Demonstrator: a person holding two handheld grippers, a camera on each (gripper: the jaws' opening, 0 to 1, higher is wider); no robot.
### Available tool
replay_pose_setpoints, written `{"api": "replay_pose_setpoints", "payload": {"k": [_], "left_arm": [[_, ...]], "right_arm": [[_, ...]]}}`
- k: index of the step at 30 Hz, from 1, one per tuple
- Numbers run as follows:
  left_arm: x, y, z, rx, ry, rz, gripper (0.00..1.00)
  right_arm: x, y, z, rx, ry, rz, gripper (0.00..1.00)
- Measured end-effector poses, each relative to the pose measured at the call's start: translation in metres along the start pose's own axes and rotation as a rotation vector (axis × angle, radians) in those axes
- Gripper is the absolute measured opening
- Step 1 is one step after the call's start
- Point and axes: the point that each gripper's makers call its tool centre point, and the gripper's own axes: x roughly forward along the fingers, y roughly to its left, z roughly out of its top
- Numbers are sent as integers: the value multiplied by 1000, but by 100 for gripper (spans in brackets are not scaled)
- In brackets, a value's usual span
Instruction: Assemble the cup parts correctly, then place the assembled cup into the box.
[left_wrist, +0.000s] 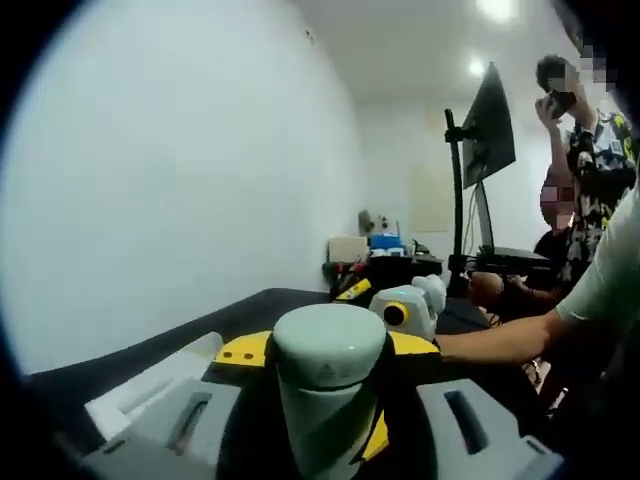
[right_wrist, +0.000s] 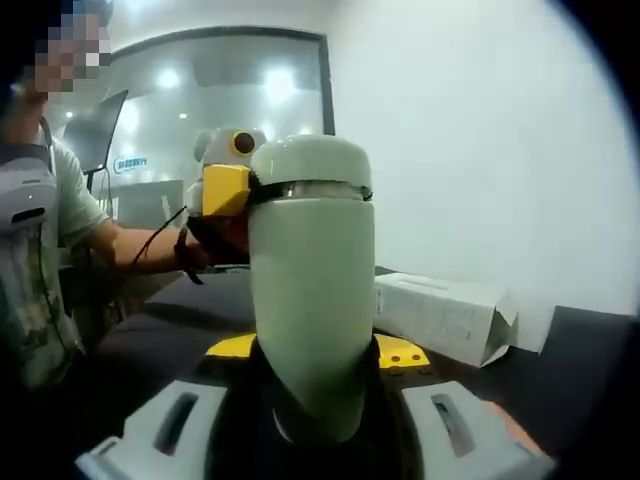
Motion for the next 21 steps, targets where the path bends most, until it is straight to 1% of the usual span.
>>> {"api": "replay_pose_setpoints", "payload": {"k": [1, 2, 5, 6, 7, 8, 9, 10, 11, 12, 13, 14, 15, 16, 17, 18, 19, 20, 21], "left_arm": [[1, -1, 0, 1, 0, -33, 39], [1, -1, 0, -7, -3, -46, 39], [0, 5, 2, -17, -10, -49, 39], [0, -3, 1, -12, -7, -29, 40], [-1, -1, 1, -9, -9, 6, 45], [-2, 7, 0, -3, -2, 61, 53], [-3, 7, 1, -1, -2, 62, 66], [-4, 4, 1, -58, 8, 59, 75], [-5, 13, -3, -98, 49, 138, 83], [-6, 13, 1, -92, 33, 162, 86], [-9, 20, 2, -95, 40, 255, 81], [-13, 18, 5, -55, 42, 289, 76], [-12, 7, 18, -23, -38, 273, 72], [-17, 14, 17, -70, -26, 374, 67], [-18, 13, 19, -50, -25, 409, 61], [-21, 14, 24, -6, -32, 454, 58], [-24, 17, 20, 19, 4, 499, 55], [-20, 8, 21, 59, 6, 491, 54], [-22, 7, 14, 56, 52, 538, 54]], "right_arm": [[0, 2, 0, -1, 0, 2, 40], [0, 3, 0, -1, 0, 2, 40], [0, 1, 0, 8, -4, -2, 40], [0, 2, 0, 11, -5, -3, 40], [0, 2, 0, 7, -4, -1, 40], [1, 4, 0, -1, -2, 0, 40], [1, 4, 1, -5, 0, -3, 40], [1, 4, 1, -6, 2, -4, 40], [2, 6, 0, -7, 2, -4, 40], [2, 7, 0, -6, 1, -5, 40], [2, 7, 0, -6, 1, -4, 40], [2, 8, 0, -5, 1, -5, 40], [2, 8, 0, -5, 0, -5, 40], [2, 9, 0, -5, 0, -5, 40], [2, 10, 0, -5, 0, -6, 40], [3, 11, 0, -5, 0, -6, 40], [3, 11, 0, -5, 0, -6, 40], [3, 12, 0, -4, 0, -7, 40], [2, 11, 0, -4, 0, -8, 40]]}}
